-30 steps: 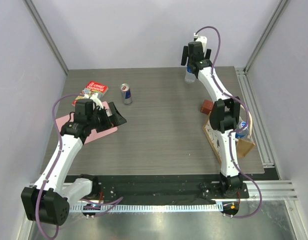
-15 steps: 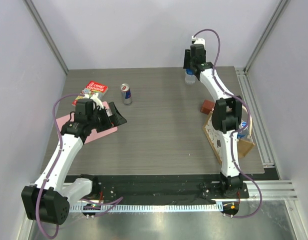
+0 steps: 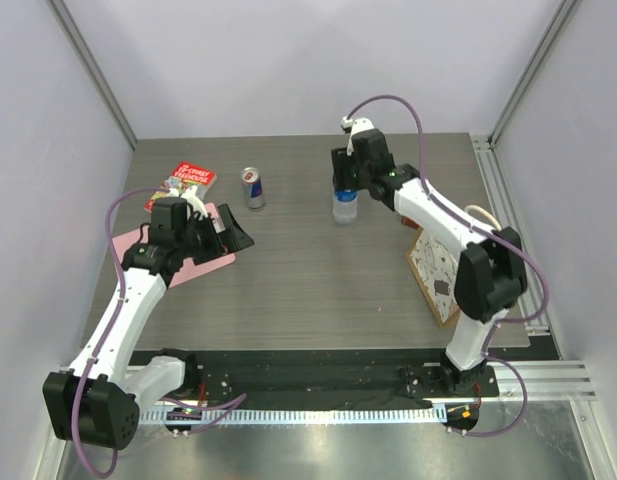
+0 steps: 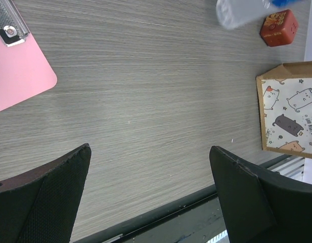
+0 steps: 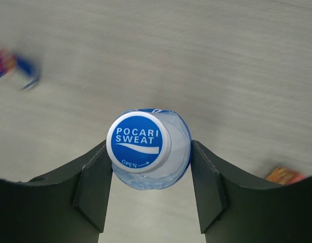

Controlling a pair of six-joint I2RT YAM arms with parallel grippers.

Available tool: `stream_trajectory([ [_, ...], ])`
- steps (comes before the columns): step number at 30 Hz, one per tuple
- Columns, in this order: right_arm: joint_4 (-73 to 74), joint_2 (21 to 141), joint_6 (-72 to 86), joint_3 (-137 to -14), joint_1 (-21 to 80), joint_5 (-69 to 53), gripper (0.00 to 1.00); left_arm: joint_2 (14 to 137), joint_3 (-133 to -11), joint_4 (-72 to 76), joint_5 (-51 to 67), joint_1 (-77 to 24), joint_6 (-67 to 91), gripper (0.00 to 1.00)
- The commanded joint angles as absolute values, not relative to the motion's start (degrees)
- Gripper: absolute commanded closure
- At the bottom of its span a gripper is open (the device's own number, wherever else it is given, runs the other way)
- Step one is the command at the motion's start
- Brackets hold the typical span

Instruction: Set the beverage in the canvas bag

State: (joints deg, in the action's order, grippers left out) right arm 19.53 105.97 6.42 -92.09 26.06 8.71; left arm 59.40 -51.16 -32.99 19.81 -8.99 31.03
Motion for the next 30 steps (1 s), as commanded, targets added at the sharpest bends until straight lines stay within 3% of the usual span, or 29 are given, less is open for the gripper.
stream_trajectory([
  [1,8.10,92.39,12.02,-81.58,30.75,6.25,0.59,58.71,-50.80,-31.03,21.62,-9.14,30.85,0.00],
  [6,6.06,82.90,14.94,-69.98,35.67,7.73,0.57,58.71,-50.80,-30.94,21.53,-9.14,30.85,0.00],
  [15,4.57,75.85,17.05,-58.01,42.62,11.77,0.51,58.89,-50.71,-30.94,21.18,-9.14,30.76,0.00],
  [22,10.27,75.32,15.91,-57.83,45.96,14.15,0.23,59.50,-50.80,-30.94,21.71,-9.14,30.85,0.00],
  [30,14.67,78.12,15.56,-61.17,46.32,13.27,0.16,59.50,-50.71,-30.85,21.80,-9.14,30.94,0.00],
])
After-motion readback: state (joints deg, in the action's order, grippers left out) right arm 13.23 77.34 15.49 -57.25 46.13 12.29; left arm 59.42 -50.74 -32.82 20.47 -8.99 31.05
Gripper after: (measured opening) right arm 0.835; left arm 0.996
